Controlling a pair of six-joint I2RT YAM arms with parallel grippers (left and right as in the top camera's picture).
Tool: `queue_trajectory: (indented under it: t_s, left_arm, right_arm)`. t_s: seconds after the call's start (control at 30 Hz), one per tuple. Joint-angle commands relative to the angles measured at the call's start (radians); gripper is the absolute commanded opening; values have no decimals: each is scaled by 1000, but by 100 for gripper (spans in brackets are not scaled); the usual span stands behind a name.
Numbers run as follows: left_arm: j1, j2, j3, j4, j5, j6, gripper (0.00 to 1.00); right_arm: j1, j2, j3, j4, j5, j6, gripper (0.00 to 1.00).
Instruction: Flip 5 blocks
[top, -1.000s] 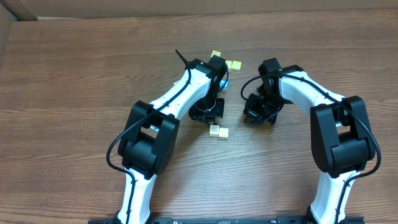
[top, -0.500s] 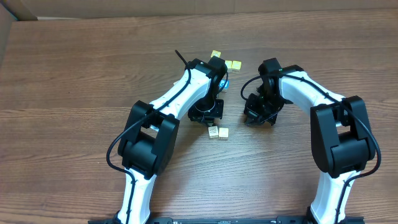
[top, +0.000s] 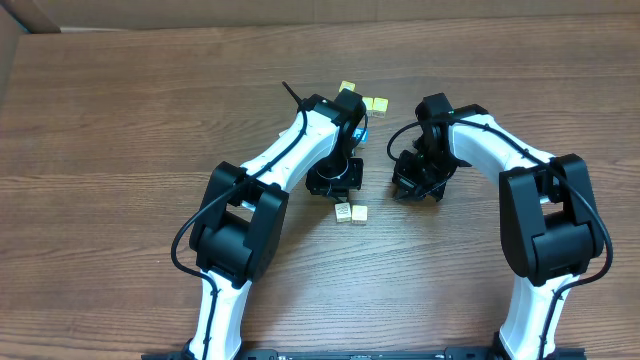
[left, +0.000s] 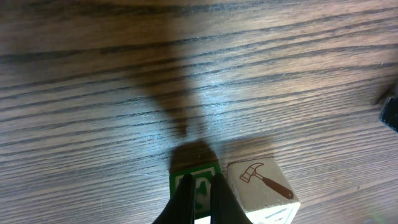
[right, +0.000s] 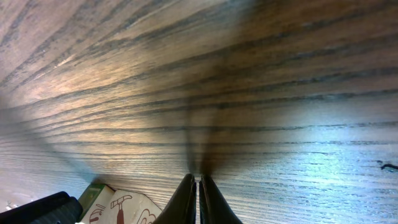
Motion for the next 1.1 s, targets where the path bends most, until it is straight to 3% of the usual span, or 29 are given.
queue_trajectory:
  t_s: [0.0, 0.7, 1.07]
  left_arm:
    - [-6, -6, -11, -3, 24, 12, 4]
    - [0, -6, -3, -13, 26, 11, 4]
    - [87, -7, 163, -44, 14, 0, 4]
  right_arm:
    - [-5, 11, -8, 2, 103, 1, 7]
    - [-5, 11, -8, -1, 102, 1, 8]
    - [-3, 11, -8, -19, 103, 0, 8]
